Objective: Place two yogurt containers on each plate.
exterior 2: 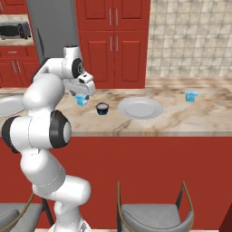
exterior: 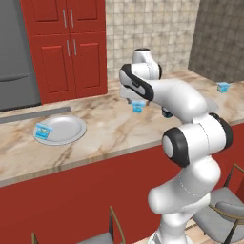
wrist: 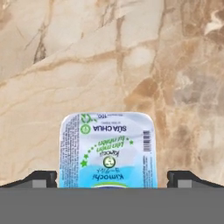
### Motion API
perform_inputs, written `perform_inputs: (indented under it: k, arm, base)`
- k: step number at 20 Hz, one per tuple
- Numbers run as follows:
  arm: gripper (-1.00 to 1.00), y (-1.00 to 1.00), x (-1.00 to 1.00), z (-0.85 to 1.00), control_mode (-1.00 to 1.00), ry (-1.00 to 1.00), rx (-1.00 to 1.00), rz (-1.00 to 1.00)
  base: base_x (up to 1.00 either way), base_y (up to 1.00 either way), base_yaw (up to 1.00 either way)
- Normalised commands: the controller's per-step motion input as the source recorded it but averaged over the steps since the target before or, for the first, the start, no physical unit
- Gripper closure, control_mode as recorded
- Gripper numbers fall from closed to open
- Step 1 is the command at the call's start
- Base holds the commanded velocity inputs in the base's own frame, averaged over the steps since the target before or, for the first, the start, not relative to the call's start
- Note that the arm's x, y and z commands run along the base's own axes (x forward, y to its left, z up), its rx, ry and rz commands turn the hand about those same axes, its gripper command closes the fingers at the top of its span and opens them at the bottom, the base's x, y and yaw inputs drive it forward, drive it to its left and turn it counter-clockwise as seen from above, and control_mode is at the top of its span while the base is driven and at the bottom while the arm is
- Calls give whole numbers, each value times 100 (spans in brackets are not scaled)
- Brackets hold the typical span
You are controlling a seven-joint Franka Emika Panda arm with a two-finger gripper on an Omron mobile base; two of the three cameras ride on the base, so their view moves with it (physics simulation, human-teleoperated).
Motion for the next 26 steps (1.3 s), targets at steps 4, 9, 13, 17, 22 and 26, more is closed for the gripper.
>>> perform_inputs:
  k: [4, 9, 13, 17, 22, 26]
  arm:
    - [-100, 0, 28, -5, -100, 0, 0, 0]
    - [-100, 0, 3, -13, -100, 0, 0, 0]
    - [-100, 0, 0, -19, -100, 0, 0, 0]
    - [100, 0, 0, -29, -100, 0, 0, 0]
    - [100, 0, 0, -5, -100, 0, 0, 0]
    - [100, 12, -26, 42, -100, 0, 0, 0]
  base:
    - [0, 0, 0]
    - [0, 0, 0]
    - [0, 0, 0]
    - [0, 0, 0]
    - [0, 0, 0]
    - [0, 0, 0]
